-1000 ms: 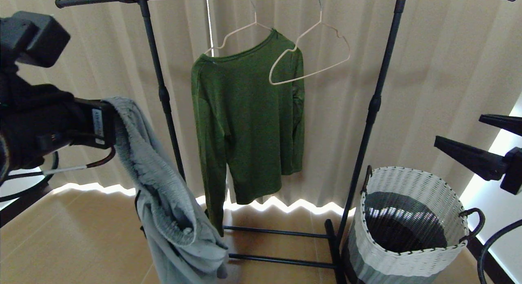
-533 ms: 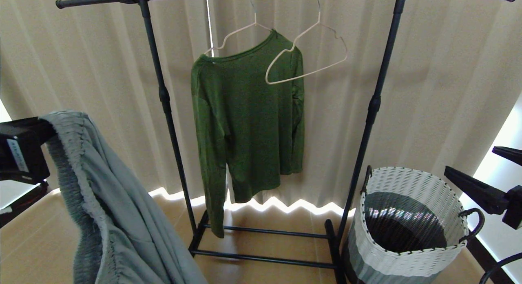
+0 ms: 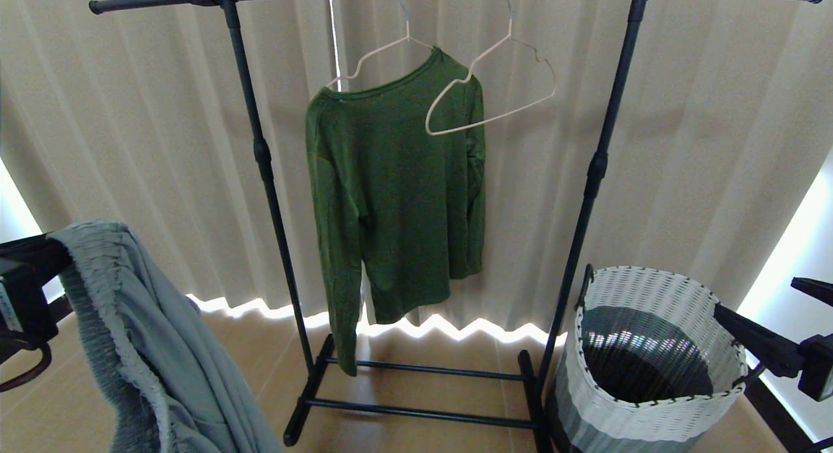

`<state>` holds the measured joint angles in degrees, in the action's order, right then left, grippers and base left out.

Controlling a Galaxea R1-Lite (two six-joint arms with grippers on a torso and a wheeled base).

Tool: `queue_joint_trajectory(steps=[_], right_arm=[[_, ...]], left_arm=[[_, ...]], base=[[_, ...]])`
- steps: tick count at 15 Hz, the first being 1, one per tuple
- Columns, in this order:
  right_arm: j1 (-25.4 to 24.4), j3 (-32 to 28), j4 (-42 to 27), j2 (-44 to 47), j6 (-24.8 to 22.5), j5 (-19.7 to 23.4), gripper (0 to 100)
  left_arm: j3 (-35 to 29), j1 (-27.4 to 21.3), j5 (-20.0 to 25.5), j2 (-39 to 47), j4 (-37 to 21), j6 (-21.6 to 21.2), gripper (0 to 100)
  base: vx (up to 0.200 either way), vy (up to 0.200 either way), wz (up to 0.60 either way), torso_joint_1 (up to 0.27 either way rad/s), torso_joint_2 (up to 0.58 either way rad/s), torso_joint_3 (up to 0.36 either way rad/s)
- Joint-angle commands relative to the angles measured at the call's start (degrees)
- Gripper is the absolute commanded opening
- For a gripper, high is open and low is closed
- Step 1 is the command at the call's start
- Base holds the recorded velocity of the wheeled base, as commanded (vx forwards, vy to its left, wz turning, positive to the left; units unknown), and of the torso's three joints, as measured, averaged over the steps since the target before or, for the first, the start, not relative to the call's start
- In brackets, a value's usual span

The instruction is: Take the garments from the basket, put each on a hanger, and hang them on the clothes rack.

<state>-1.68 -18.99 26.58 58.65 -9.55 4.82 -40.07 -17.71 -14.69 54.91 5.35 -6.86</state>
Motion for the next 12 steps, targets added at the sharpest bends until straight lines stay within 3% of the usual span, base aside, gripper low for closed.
queue_joint_trajectory(steps=[1,5,12], right_arm=[[0.72,0.18,0.06,-0.2,-0.03,-0.07,100],[2.91,-1.05,-0.03,0.41,-0.21,0.02,100],[2.91,-2.63,1.37,1.38,-1.18,0.28,100]], left_arm=[[-0.01,2.51,-0.25,-0.15,-1.48,-0.08,0],[-0.01,5.5,-0.43,-0.06,-1.84,0.01,0],[0.08,5.67,-0.34,0.03,-1.84,-0.08,0]], base=[[0.0,0.0,0.0,0.0,0.0,0.0],[0.0,0.0,0.0,0.0,0.0,0.0],[0.0,0.0,0.0,0.0,0.0,0.0]])
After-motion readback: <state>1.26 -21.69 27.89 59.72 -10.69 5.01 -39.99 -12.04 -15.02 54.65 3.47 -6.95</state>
